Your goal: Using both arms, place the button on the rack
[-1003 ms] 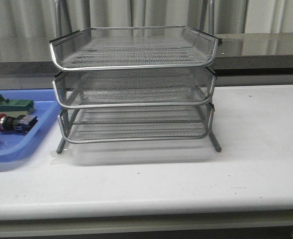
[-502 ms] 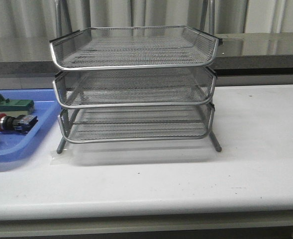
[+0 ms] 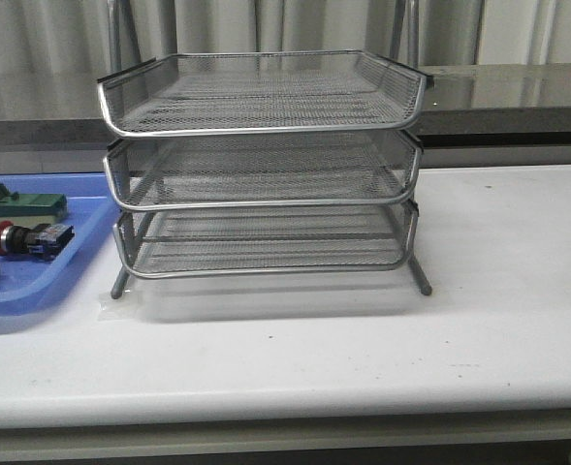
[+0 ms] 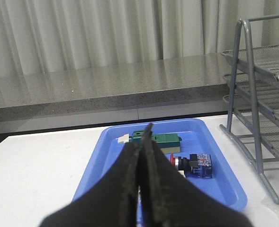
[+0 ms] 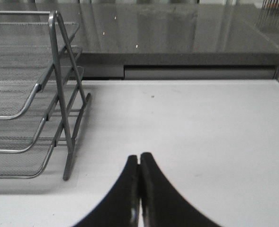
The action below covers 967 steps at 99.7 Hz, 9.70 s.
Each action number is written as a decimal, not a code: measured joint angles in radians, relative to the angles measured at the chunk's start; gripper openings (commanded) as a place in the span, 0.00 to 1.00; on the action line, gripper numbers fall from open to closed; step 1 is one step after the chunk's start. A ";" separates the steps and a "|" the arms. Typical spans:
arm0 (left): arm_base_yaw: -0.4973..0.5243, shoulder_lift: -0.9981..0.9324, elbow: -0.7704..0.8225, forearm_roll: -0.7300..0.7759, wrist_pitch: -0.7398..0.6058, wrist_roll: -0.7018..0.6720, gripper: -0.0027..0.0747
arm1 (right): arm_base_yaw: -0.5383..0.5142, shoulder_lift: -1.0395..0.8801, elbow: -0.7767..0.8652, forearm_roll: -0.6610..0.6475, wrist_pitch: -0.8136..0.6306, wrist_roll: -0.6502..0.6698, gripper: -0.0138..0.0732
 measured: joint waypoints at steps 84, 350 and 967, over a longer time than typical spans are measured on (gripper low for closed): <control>0.000 0.000 0.000 0.000 0.000 0.000 0.01 | 0.002 0.667 -0.180 0.694 0.055 -0.118 0.71; 0.000 0.000 0.000 0.000 0.000 0.000 0.01 | 0.197 1.114 0.070 1.846 0.160 -1.165 0.11; -0.110 2.075 -1.674 -0.062 0.874 0.934 0.93 | 0.199 0.261 -0.288 -0.139 0.552 0.151 0.08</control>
